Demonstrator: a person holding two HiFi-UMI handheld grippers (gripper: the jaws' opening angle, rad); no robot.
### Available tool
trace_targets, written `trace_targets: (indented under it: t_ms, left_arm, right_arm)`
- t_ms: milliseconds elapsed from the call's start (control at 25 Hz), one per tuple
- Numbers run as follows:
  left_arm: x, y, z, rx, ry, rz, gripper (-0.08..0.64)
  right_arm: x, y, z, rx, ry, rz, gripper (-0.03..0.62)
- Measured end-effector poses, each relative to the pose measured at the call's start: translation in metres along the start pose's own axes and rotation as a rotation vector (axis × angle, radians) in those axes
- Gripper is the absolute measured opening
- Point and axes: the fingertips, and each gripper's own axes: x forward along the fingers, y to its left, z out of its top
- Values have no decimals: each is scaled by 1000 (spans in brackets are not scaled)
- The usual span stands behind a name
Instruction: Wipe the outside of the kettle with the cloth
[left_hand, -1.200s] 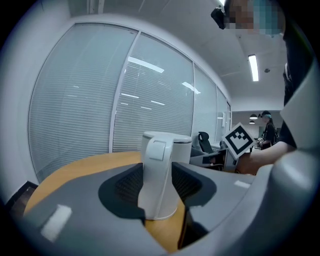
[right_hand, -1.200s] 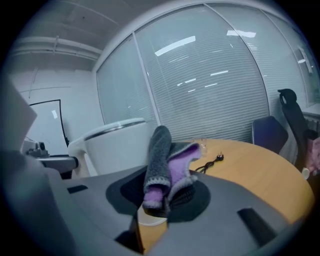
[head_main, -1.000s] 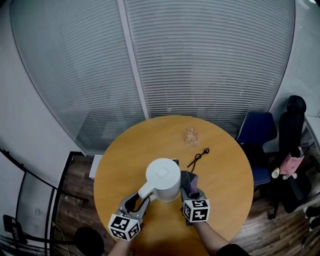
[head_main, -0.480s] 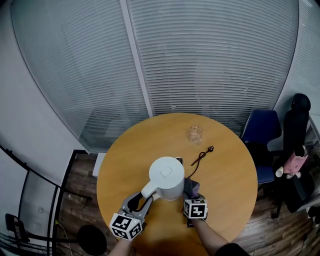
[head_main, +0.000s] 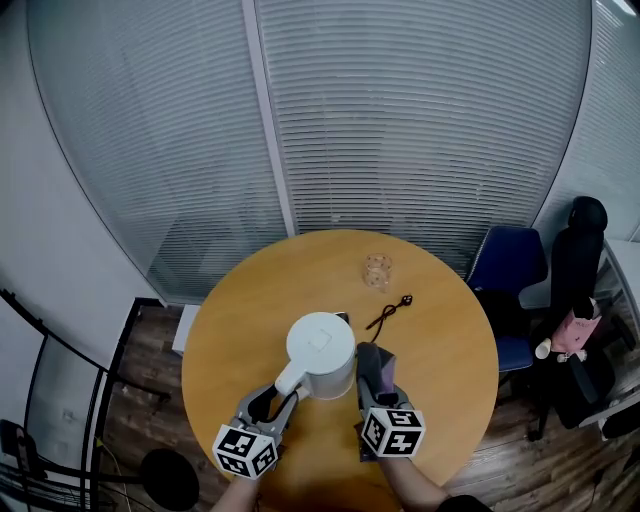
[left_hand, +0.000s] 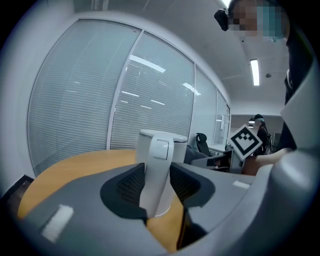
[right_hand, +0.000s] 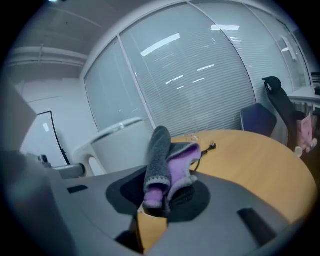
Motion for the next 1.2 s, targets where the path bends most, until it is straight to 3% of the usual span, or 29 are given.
trace_targets:
  t_ms: [240, 400, 1200]
  left_arm:
    - [-2, -11, -2, -23, -4, 16, 163]
    - [-2, -17, -4, -34, -2, 16, 163]
    - [-3, -28, -6, -38, 13, -34, 167]
  right_arm:
    - [-28, 31, 51, 13, -120, 85, 97]
    - [-26, 37, 58, -8, -133, 94, 98]
    - [47, -25, -86, 71, 210, -84, 97]
